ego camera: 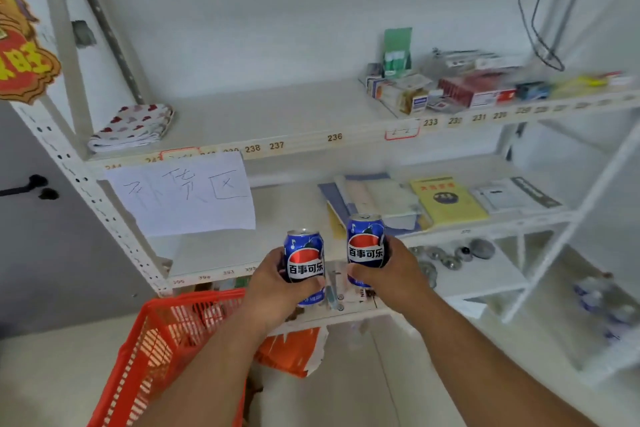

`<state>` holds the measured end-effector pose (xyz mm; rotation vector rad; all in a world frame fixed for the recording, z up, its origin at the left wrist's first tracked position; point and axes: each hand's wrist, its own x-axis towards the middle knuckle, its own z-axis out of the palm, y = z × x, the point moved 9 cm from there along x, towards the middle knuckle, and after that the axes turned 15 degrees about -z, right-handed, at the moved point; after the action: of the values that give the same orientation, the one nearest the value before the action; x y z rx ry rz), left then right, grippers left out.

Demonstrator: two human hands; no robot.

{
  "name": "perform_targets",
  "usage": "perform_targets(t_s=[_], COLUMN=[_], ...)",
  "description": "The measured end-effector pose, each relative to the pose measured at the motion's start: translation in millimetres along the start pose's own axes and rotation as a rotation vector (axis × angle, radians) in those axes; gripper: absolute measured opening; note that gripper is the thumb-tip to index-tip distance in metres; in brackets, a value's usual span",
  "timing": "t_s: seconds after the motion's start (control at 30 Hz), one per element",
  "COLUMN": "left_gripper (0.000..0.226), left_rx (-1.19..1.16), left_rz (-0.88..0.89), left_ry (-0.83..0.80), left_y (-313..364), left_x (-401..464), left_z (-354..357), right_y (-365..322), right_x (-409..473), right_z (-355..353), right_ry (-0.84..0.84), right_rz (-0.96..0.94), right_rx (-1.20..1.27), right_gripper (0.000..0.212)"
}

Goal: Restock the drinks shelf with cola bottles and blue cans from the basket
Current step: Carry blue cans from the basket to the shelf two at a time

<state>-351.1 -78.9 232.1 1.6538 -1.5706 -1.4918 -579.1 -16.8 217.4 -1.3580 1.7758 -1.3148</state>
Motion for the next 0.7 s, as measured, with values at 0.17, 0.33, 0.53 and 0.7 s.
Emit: perform_targets(t_s=[0.17, 0.33, 0.53, 0.7], left_gripper=[0.061, 0.055, 0.052, 0.051], left_rx=[0.082, 0.126, 0.202, 0.253], left_rz=[0.086, 0.139, 0.24, 0.305], left_ry=[-0.177, -0.358, -0.575, -0.756], left_y=[9.4, 8.2, 18.7, 25.8], left_x=[-23.9, -54.9, -115.0, -183.8], left_z=[43.0, 103.3, 189.9, 263.4], right_y=[-2.7, 5.0, 6.3, 1.0], right_x=[-65.6, -141.3, -246.6, -341.8], right_z=[-52.1, -103.2, -174.6, -226.9], right_ry=[0.176, 0.349, 0.597, 0.78], right_rz=[0.059, 0.133, 0.202, 0.244], right_rx=[-0.021, -0.018, -0.051, -0.098], right_gripper=[0.039, 0.046, 0.053, 0.055])
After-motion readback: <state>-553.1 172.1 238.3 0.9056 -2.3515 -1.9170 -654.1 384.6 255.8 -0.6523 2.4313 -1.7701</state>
